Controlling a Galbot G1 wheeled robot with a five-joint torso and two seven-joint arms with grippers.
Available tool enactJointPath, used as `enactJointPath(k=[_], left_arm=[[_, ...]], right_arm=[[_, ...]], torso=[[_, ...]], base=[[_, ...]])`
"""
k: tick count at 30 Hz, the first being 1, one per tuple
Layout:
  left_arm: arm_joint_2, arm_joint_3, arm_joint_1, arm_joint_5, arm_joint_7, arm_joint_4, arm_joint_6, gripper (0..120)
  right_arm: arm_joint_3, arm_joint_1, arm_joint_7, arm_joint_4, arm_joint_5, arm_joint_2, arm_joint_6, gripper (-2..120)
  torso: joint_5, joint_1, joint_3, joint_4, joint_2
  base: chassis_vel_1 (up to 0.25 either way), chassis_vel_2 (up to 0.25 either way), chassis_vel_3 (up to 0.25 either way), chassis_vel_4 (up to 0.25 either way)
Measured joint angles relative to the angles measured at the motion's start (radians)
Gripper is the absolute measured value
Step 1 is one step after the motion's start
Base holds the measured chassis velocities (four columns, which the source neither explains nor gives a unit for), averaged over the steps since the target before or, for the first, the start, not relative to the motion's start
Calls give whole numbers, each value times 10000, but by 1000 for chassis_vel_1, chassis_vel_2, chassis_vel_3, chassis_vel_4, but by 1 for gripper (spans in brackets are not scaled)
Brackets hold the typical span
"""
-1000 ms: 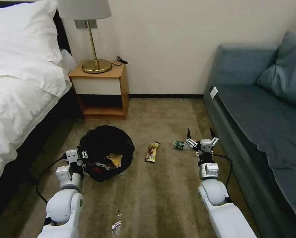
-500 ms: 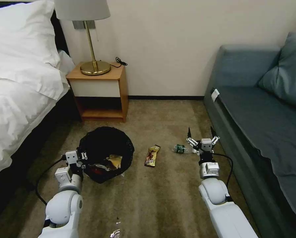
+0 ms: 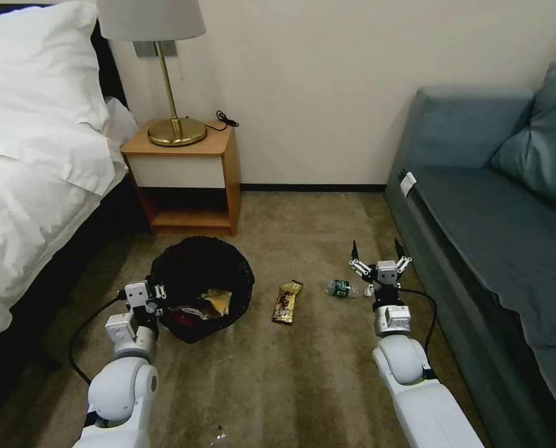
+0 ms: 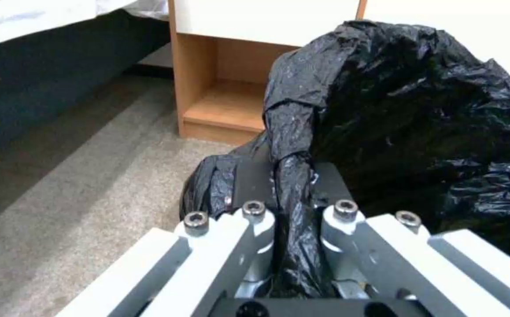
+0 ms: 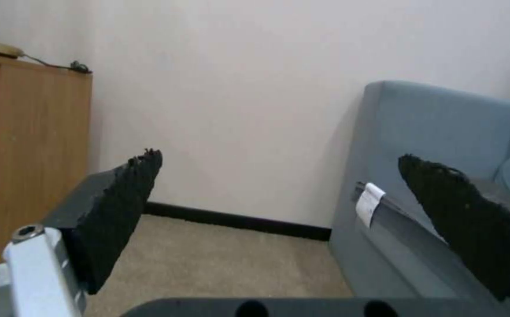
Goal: Pick up the trash bin, then pick up the garbage on the floor and place it into the trash bin.
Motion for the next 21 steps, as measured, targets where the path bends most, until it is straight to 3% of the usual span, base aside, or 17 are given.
enactJointPath(k=[21], left_arm=[[12, -27, -94, -29, 9, 96, -9, 4]], right_arm=[[-9, -41, -62, -148, -67, 5, 166, 100]], torso=[[0, 0, 0, 0, 0]], base=[[-58, 54, 60, -50]])
